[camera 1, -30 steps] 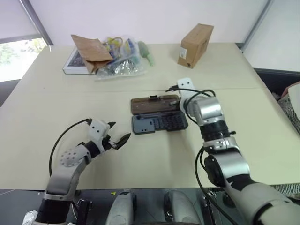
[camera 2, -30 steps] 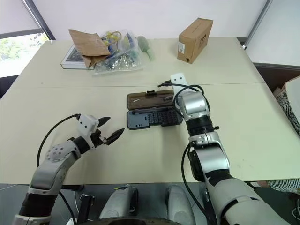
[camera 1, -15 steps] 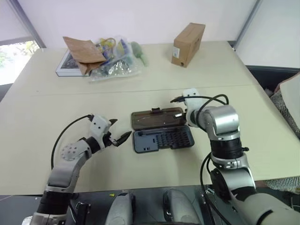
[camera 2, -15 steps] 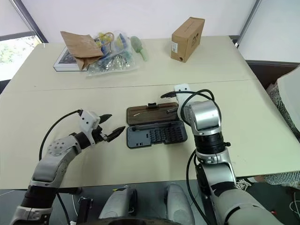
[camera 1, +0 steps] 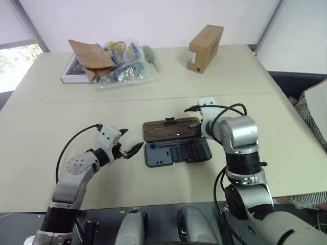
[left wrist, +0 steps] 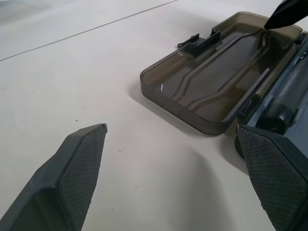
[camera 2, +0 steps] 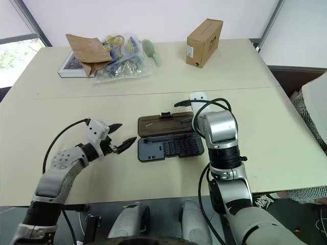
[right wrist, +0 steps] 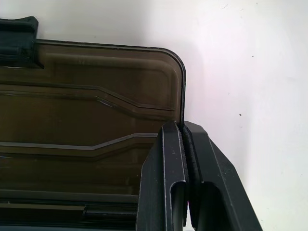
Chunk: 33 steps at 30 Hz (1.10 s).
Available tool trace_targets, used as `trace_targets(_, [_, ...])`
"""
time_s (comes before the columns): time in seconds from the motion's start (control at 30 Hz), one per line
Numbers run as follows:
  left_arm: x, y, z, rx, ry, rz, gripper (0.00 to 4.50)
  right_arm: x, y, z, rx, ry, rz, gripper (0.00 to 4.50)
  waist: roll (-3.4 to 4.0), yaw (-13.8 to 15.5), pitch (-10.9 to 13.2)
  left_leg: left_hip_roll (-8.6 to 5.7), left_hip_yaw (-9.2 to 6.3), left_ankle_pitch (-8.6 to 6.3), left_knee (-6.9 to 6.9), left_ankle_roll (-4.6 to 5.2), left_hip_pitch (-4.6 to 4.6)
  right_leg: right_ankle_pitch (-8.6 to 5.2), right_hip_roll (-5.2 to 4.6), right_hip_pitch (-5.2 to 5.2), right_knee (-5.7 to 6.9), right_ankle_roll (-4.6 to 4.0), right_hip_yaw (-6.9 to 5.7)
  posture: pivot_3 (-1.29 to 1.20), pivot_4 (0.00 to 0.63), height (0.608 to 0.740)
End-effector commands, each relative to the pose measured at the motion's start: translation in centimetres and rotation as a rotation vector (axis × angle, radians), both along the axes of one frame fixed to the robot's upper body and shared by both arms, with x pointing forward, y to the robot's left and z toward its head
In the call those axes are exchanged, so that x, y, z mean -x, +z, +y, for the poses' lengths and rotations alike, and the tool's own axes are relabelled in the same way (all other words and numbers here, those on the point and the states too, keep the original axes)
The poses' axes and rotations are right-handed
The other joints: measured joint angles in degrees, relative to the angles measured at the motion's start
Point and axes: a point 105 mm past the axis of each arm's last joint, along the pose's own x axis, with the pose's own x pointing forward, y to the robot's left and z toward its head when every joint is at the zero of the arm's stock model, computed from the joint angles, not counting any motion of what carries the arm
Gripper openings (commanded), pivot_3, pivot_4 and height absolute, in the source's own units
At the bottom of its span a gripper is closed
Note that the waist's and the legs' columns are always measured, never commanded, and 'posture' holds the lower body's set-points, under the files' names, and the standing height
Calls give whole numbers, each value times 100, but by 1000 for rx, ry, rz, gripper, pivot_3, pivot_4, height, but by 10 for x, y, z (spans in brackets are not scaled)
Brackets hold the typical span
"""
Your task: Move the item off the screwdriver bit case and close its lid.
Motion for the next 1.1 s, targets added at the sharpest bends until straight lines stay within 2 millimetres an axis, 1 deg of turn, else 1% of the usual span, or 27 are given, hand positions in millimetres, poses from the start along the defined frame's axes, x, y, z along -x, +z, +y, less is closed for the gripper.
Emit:
trace_targets(0.03, [-1,11,0,-11,-1,-43,4500,-1,7,4,-19,11,-20,43,0,0,0,0,0,0,0,0,0,0,0,0,0,0,0,0,150,740])
trace_targets(0.1, [-2,11,0,-12,-2,-43,4500,-1,7,4,-21,12,-22,43,0,0,0,0,0,0,0,0,0,0,0,0,0,0,0,0,150,740])
trace_targets(0.13, [-2,11,0,-12,-3,-43,4500,0,8,4,-23,12,-24,596,0,0,0,0,0,0,0,0,0,0,0,0,0,0,0,0,150,740])
trace_targets(0.2, [-2,11,-1,-12,-4,-43,4500,0,8,5,-29,18,-26,1360,0,-2,0,0,0,0,0,0,0,0,0,-1,0,0,0,0,150,740])
trace_targets(0.23, [-2,11,-1,-12,-5,-43,4500,0,9,6,-29,25,-29,1962,0,-1,0,0,0,0,0,0,0,0,0,-1,0,0,0,0,150,740])
trace_targets(0.33, [-3,11,-1,-13,-7,-43,4500,1,11,9,-23,49,-41,3413,0,-5,1,1,0,0,0,0,0,0,1,-1,0,0,0,0,150,740])
trace_targets(0.37, [-3,11,-1,-12,-8,-43,4500,1,15,10,-10,68,-55,4021,0,-6,1,1,0,0,0,0,0,0,1,-1,0,0,0,0,150,740])
trace_targets(0.4, [-3,11,-2,-11,-10,-43,4500,0,19,10,9,91,-85,4481,1,-4,1,2,0,0,0,0,0,0,2,-1,0,0,0,0,150,740])
trace_targets(0.5, [-3,13,-3,4,-16,-39,4500,-3,38,9,70,169,-195,4481,1,-3,2,2,-1,0,0,0,-1,0,1,-2,-1,0,1,0,150,740])
trace_targets(0.57, [-3,16,-4,11,-25,-38,4500,-2,52,9,53,225,-252,4481,0,6,3,1,-1,0,0,0,-1,-1,1,-2,-3,1,1,0,150,740])
trace_targets(0.67, [-4,26,-3,37,-37,-45,4500,2,73,4,34,321,-353,4481,-3,6,5,1,0,0,0,0,-2,-2,2,-2,-3,4,0,0,150,740])
trace_targets(0.73, [-5,35,-3,61,-49,-47,4500,6,81,-2,57,374,-398,4481,-7,13,7,1,-1,0,0,0,-2,-3,4,-2,-2,5,0,0,150,740])
trace_targets(0.87, [-2,46,-6,71,-93,-45,4500,14,84,-18,142,461,-450,4481,-10,16,9,2,-2,0,0,0,-3,-5,5,0,-3,9,1,0,150,740])
trace_targets(0.93, [0,50,-11,74,-123,-41,4500,15,78,-30,198,466,-454,4481,-12,20,10,1,-2,0,1,0,-3,-5,5,0,-4,9,1,0,150,740])
trace_targets(0.97, [2,53,-17,83,-155,-35,4500,17,72,-33,217,487,-458,4481,-12,19,10,1,-1,0,1,0,-3,-6,5,0,-4,9,1,0,150,740])
trace_targets(1.1, [10,60,-37,114,-265,-12,4500,17,61,-34,282,569,-496,4481,-20,4,17,3,1,0,1,0,-1,-6,8,0,-3,10,4,0,150,740])
